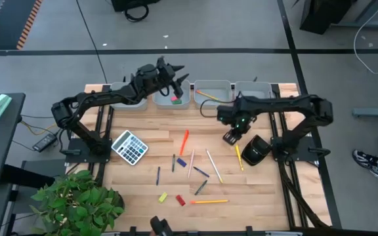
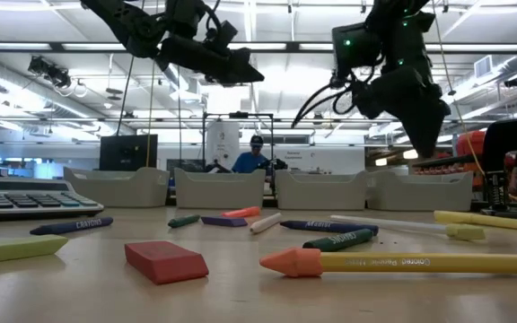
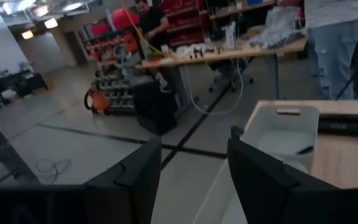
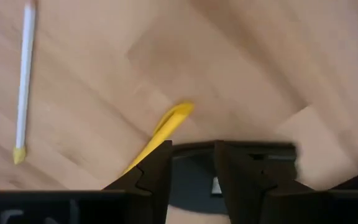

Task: Sort crayons/erasers/pens/pencils in bins
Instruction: Put the yellow pen into the gray bin

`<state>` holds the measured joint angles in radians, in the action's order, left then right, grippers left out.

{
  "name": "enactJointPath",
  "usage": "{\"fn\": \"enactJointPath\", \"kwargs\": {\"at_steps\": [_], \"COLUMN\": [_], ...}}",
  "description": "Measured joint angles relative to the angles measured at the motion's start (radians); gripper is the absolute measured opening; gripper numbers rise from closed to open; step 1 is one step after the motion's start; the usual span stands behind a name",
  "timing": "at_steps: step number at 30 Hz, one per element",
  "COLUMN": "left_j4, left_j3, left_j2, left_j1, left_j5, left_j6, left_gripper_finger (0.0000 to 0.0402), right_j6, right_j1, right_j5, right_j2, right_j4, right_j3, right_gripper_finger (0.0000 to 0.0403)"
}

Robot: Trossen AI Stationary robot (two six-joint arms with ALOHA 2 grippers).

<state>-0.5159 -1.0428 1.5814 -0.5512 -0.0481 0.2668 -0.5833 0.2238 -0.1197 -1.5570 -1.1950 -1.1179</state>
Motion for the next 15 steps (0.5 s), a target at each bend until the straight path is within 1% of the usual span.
{"fn": "enactJointPath", "kwargs": {"at_steps": [4, 6, 11, 15], "left_j4": [0.003, 0.002, 0.003, 0.004], "left_j3": [0.000, 0.000, 0.000, 0.000], "left_j2": [0.000, 0.000, 0.000, 0.000], "left_j1": [0.001, -0.001, -0.002, -0.002], "left_j5": [0.002, 0.002, 0.002, 0.002], "left_j6": [0.015, 0.018, 0.035, 0.040], "left_gripper_finger": [0.0191, 0.0194, 0.0200, 0.0201], "right_j6": [-0.044, -0.046, -0.065, -0.056], "right_j1": [-0.040, -0.054, -0.056, -0.056], "right_j5": [-0.005, -0.005, -0.005, -0.007], "right_j2": [-0.052, -0.065, -0.086, -0.130], "right_j4": [0.000, 0.002, 0.045, 0.061], "right_j3": [0.000, 0.000, 0.000, 0.015], "right_gripper_finger": [0.0129, 0.0137, 0.0180, 0.0212]}}
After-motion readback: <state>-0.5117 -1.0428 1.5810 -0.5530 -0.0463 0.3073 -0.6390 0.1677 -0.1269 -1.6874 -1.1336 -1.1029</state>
